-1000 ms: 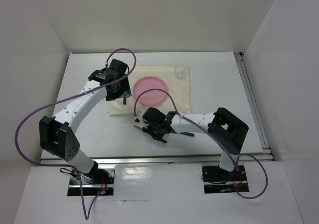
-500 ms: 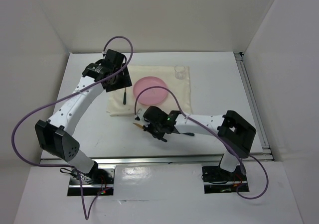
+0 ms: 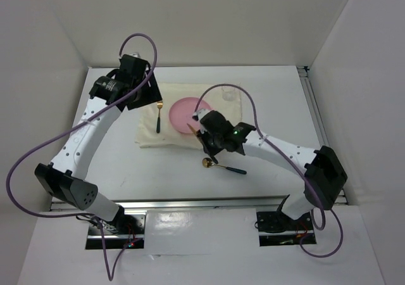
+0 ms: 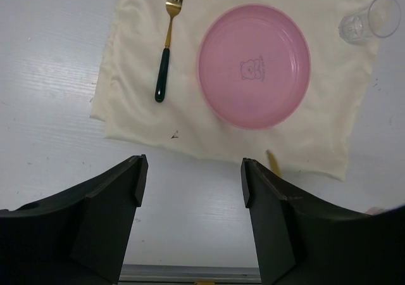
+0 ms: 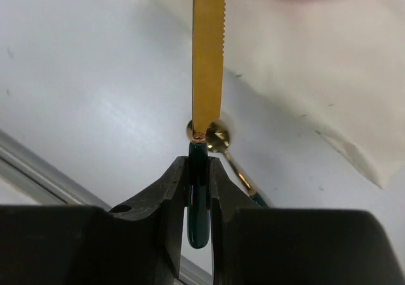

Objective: Set the dinner table for one person

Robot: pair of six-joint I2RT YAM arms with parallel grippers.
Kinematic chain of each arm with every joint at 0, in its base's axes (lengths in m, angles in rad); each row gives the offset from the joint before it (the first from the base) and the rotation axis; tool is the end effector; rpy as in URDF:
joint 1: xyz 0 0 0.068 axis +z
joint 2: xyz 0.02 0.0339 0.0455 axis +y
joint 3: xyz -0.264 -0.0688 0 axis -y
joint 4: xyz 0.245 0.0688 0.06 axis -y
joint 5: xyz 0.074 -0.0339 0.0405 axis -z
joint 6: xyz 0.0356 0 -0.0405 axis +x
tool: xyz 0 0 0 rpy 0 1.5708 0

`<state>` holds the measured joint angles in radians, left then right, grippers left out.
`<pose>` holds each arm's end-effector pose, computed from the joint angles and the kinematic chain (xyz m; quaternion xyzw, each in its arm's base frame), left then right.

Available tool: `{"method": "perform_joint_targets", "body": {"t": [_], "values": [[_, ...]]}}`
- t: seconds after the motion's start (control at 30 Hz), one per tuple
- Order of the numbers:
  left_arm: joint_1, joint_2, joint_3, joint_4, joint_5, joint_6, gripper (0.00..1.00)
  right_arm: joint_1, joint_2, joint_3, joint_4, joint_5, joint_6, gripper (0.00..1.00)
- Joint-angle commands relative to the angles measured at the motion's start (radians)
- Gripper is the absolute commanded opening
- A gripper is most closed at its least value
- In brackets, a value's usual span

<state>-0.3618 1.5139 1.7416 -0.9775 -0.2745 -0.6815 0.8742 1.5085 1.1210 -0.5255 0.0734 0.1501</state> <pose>0.2927 -0.1005 0.4170 -0.1985 0.8880 -0.0882 0.4052 0.2073 0.2438 0.2533 -0.3239 0.8886 0.1279 0.2984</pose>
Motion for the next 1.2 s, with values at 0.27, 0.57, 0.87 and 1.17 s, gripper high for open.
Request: {"method": "perform_joint_targets", "body": {"t": [0.27, 0.57, 0.87, 1.17], "values": [[0.011, -0.024, -0.002, 0.005, 0.015, 0.016, 0.78, -0.297, 0.3, 0.302, -0.024, 0.006, 0.31, 0.0], [0.011, -0.024, -0.031, 0.016, 0.024, 0.025, 0.78, -0.368, 0.417, 0.313, 0.022, 0.057, 0.427, 0.0], [0.011, -0.024, -0.044, 0.016, 0.034, 0.025, 0.78, -0.382, 0.449, 0.312, 0.055, 0.084, 0.415, 0.52], [0.011, -0.024, -0.062, 0.036, 0.044, 0.025, 0.78, -0.328, 0.086, 0.022, 0.079, 0.04, 0.229, 0.5]]}}
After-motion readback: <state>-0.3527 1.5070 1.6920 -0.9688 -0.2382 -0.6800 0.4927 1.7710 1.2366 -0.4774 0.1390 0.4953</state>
